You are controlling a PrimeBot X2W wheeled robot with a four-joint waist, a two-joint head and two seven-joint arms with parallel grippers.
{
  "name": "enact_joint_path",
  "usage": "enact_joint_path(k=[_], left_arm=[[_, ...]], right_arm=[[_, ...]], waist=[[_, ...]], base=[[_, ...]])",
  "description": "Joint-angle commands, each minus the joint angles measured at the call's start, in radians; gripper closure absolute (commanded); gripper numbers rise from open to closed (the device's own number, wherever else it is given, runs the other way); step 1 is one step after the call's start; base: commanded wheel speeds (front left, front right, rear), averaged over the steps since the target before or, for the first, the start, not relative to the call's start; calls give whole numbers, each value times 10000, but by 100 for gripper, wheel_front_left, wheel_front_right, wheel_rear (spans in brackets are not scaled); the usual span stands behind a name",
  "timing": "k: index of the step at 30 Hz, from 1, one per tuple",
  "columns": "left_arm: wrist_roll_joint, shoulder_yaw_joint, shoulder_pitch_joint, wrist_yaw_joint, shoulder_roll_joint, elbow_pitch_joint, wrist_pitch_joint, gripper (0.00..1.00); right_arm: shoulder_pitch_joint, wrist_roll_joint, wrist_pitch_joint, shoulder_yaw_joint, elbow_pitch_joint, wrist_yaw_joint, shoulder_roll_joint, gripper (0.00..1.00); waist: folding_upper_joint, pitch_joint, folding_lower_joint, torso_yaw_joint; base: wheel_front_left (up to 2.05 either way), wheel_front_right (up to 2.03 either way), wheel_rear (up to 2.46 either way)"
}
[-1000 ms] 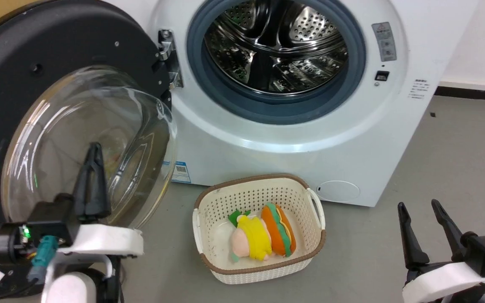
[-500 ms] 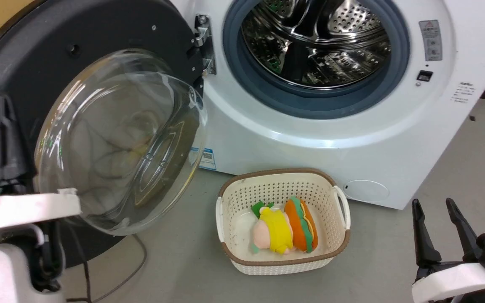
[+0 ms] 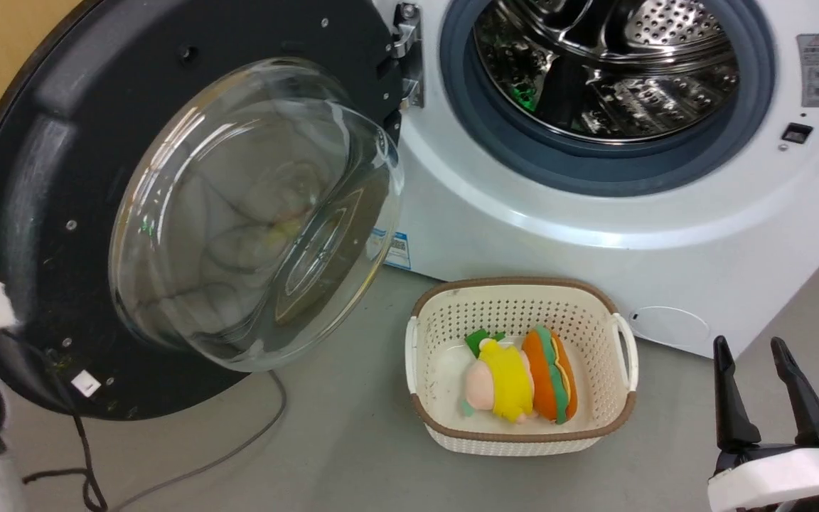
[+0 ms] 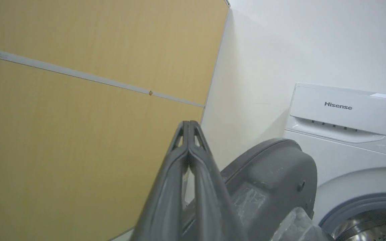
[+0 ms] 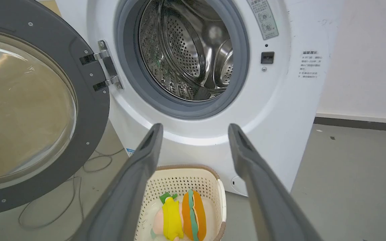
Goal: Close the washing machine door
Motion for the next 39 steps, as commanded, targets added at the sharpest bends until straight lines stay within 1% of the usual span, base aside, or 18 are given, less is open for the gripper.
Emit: enact_joint_path(k=[1,5,8,13,19,20,21,22,23,24,30,33,39], left_arm=[[-457,266,-419,-93,223,327,102,100],[-1398,531,-901,-109,555,1353,802,100],[-1996,752,-1274,-22,870,2152,1386,100],[-3032,977,-1670,97,1303,3433,2769,100],[-3931,851,-1830,-125,1649,4434,4235,100],[-3931,851,-1830,-125,1649,4434,4235,100],[-4113,845,-1854,-160,1683,4563,4483,100],[-4274,815,-1858,-197,1725,4678,4740,100],[-4591,752,-1825,-263,1794,4862,5246,100],[-4591,752,-1825,-263,1794,4862,5246,100],[-5646,485,-1478,-405,1871,4877,6710,100],[-6103,92,-1020,-444,1935,4343,7348,100],[-7457,-427,-135,-511,1930,3102,8376,100]], right_arm=[[-28,145,-126,-76,53,5,30,0],[-47,206,-210,-113,165,5,31,0],[-73,264,-272,-197,234,5,32,0],[-105,348,-377,-302,343,6,34,0],[-192,410,-501,-339,475,6,37,0],[-192,410,-501,-339,475,6,37,0],[-209,423,-522,-342,485,6,37,0],[-226,435,-543,-352,493,6,38,0],[-259,474,-584,-376,507,6,38,0],[-259,474,-584,-376,507,6,38,0],[-279,590,-709,-498,562,7,41,0],[-292,652,-772,-568,595,7,42,0],[-307,809,-896,-744,644,7,44,0]], waist=[[0,95,-1,144],[0,189,-1,323],[0,256,-1,429],[0,406,-1,547],[0,606,-1,671],[0,606,-1,671],[0,638,-1,692],[0,672,-1,714],[0,736,-1,755],[0,736,-1,755],[0,902,-1,905],[0,958,-1,990],[0,1008,-1,1266]], base=[[0,0,0],[0,0,0],[0,0,0],[0,0,0],[0,0,0],[0,0,0],[0,0,0],[0,0,0],[0,0,0],[0,0,0],[0,0,0],[0,0,0],[0,0,0]])
